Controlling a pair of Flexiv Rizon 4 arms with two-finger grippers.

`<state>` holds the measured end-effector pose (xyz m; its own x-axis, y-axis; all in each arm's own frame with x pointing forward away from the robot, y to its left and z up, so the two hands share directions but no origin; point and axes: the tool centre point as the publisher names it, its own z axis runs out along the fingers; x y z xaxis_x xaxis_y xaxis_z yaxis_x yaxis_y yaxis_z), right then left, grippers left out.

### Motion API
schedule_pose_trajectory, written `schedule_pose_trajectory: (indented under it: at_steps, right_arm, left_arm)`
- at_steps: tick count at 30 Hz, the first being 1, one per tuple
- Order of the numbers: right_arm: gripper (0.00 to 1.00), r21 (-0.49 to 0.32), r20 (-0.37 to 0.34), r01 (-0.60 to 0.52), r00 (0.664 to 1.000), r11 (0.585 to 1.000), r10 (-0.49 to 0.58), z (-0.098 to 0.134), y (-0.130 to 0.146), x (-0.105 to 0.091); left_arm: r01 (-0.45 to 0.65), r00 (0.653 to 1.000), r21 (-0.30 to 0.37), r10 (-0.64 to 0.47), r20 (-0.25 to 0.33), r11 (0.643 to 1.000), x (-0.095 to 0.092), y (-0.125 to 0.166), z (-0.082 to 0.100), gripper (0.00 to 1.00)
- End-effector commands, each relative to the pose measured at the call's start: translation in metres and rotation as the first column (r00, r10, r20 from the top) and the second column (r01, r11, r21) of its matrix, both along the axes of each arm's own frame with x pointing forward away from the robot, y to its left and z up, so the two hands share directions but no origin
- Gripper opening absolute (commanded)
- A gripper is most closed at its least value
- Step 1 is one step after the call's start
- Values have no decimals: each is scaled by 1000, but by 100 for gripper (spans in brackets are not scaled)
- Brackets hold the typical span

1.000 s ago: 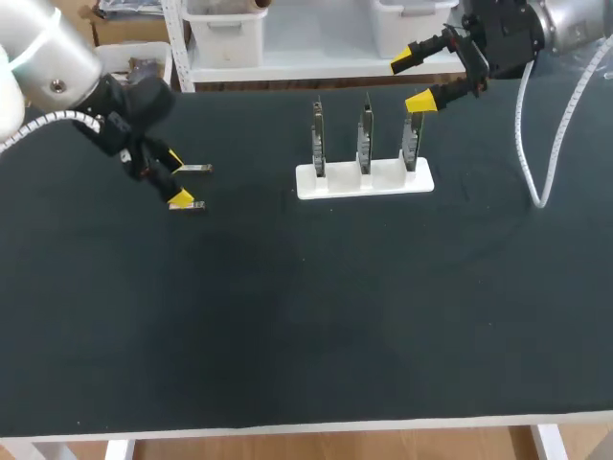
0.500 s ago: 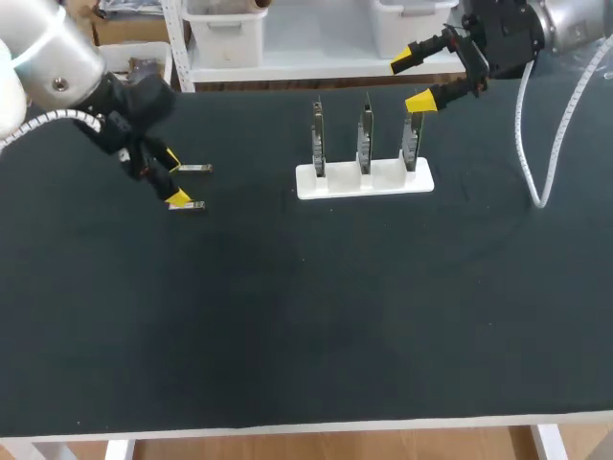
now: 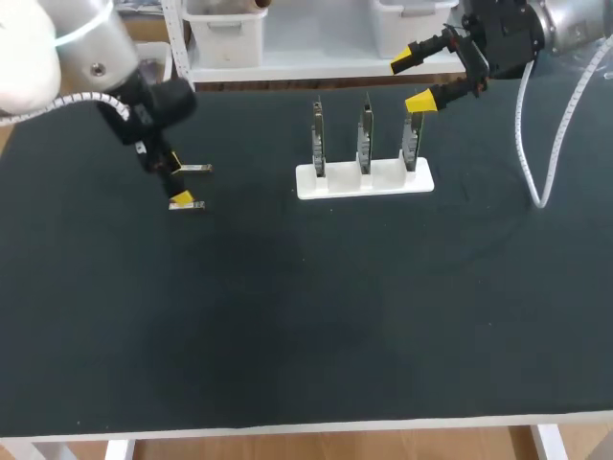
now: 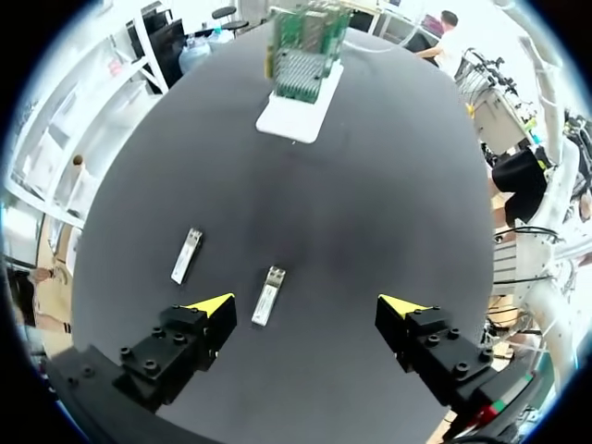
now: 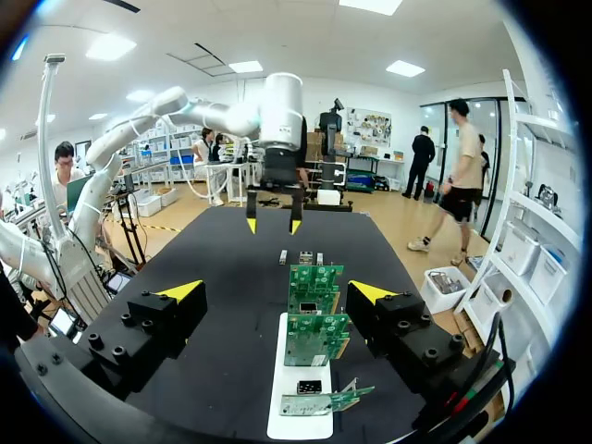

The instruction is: Pick up the optical module with the left hand, and insert it into the network port with the right hand.

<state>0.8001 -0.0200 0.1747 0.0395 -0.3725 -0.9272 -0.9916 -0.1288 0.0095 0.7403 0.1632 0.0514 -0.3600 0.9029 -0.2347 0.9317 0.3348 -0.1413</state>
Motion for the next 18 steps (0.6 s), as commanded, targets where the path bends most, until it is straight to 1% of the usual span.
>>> schedule_pose_trajectory:
  at_steps: [1,11,14,18]
  right_arm:
    - [100,0,4,5,1000,1000,-5,0,0,-3]
    - [100,0,4,5,1000,1000,-5,0,0,-3]
    - [100,0,4,5,1000,1000,-5,0,0,-3]
    - [100,0,4,5,1000,1000,-5,0,0,-3]
  left_arm:
    - [1,1000,30,0,-31,1000,7,5,-5,100]
    - [-5,1000,44,6,-26,999,7,14,-14,100]
    - [2,999,46,-1,-33,999,8,16,-18,100]
    - [22,998,42,-19,-53,999,10,10,-24,100]
